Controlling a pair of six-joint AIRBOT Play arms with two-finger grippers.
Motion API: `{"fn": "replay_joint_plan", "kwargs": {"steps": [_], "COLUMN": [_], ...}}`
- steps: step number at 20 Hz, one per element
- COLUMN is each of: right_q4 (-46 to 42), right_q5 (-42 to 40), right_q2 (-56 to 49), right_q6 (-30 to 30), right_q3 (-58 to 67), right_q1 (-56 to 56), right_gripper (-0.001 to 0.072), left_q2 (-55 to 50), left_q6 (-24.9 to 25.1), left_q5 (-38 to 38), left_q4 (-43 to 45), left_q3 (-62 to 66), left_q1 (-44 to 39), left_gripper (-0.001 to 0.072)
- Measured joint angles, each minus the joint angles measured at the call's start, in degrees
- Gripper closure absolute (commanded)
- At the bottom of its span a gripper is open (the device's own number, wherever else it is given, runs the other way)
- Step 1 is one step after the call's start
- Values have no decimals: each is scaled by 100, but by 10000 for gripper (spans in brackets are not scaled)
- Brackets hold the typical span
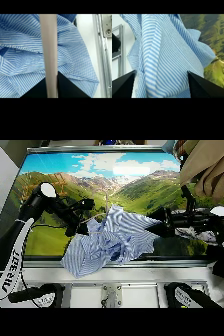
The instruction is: Fold the clothes and pants, and hang the long-sleeved shirts on hangers.
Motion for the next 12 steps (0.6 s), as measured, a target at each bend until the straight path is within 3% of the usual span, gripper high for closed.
{"fn": "replay_joint_plan", "kwargs": {"steps": [12], "right_q4": [129], "right_q5": [-258], "right_q2": [-155], "right_q6": [-79], "right_q3": [-4], "right_q1": [339], "right_gripper": [8], "left_q2": [0], "left_q6": [-4], "left_q5": [-9], "left_q4": [44], "left_q3": [0], "left_q1": [2], "left_gripper": [693]}}
